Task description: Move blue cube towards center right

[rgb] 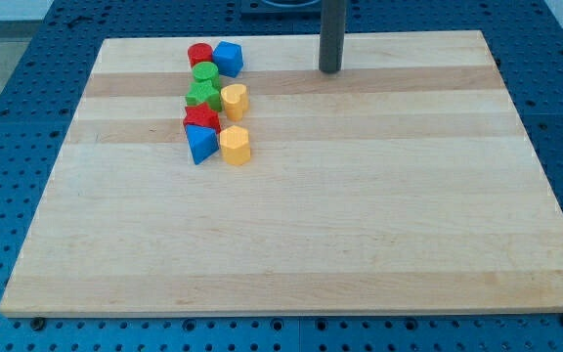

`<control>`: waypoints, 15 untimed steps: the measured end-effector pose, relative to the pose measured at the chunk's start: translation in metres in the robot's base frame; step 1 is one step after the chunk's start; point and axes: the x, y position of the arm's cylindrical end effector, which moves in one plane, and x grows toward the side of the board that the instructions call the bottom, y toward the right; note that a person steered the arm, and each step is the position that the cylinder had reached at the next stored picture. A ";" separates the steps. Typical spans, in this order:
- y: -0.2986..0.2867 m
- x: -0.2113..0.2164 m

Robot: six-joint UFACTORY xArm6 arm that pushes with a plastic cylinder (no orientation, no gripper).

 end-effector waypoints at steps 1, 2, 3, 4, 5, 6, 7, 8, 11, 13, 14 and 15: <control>-0.022 -0.050; -0.048 -0.049; -0.123 -0.043; -0.169 -0.038; -0.190 -0.027; -0.170 -0.005; -0.131 -0.005; -0.098 -0.003; -0.120 0.023; -0.087 0.057; -0.060 0.058; -0.023 0.060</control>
